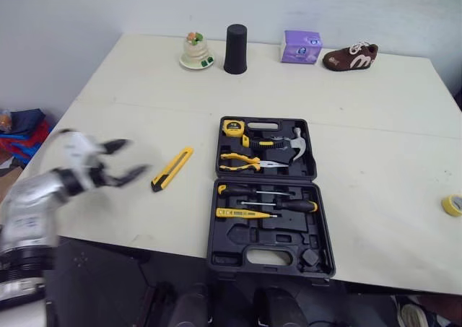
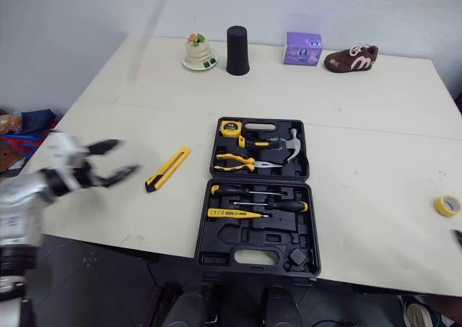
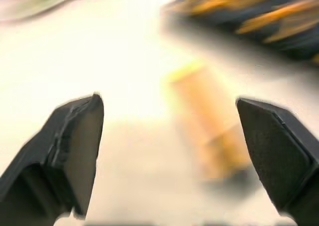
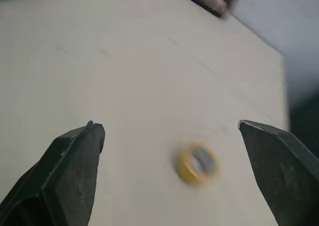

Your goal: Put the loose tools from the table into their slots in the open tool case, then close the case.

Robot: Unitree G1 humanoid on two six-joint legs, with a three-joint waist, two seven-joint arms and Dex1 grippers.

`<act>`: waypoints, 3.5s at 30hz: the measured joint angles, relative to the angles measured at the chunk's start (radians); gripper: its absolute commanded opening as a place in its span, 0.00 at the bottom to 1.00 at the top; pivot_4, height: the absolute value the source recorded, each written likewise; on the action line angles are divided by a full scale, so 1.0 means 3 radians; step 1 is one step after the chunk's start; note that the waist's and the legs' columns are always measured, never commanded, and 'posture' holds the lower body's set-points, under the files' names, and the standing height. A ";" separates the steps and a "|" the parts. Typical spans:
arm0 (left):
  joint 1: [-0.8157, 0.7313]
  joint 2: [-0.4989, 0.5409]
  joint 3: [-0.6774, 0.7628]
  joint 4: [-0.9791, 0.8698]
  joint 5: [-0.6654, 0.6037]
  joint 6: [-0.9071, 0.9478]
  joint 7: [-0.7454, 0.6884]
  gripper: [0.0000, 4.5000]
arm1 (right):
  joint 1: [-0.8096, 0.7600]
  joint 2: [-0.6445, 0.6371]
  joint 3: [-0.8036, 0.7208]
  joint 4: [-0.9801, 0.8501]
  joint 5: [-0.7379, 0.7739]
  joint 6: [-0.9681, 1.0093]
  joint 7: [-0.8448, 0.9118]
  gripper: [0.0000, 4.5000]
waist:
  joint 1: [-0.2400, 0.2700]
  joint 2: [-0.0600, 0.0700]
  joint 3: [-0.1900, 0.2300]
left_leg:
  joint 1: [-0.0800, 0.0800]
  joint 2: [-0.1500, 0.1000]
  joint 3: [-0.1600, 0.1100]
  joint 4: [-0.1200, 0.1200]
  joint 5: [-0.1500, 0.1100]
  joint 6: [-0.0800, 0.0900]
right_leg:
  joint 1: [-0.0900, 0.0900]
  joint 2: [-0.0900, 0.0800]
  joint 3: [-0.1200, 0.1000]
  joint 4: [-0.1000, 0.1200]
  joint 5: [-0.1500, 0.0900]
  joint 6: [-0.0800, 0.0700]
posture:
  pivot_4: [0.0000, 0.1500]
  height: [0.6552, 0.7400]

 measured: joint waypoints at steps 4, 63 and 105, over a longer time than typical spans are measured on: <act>0.0008 0.0198 0.0419 0.0658 0.0023 -0.0250 0.0451 0.99 | 0.0061 -0.0037 -0.0165 0.0664 -0.0134 -0.0249 -0.0501 1.00 | -0.0001 0.0000 0.0000 | 0.0000 -0.0004 0.0002 0.0007 -0.0005 0.0009 | 0.0004 -0.0011 0.0002 0.0000 0.0001 0.0003 | 1.00 0.93; -0.0463 -0.0179 -0.1521 -0.1829 0.0197 0.3150 0.1085 0.99 | -0.0588 0.0338 0.1907 -0.2680 0.0814 0.1018 0.0094 1.00 | -0.0045 -0.0028 -0.0008 | 0.0043 0.0038 0.0158 0.0012 -0.0044 0.0001 | -0.0060 0.0017 0.0132 0.0058 -0.0001 -0.0002 | 1.00 0.93; -0.0521 -0.0498 -0.2237 -0.3034 -0.0510 0.2163 -0.0771 0.27 | 0.0618 0.0380 0.1268 -0.3317 0.0911 0.1256 0.0316 1.00 | -0.0032 -0.0039 -0.0009 | 0.0045 0.0038 0.0153 0.0011 -0.0043 0.0000 | -0.0051 0.0019 0.0131 0.0049 -0.0001 -0.0002 | 1.00 0.93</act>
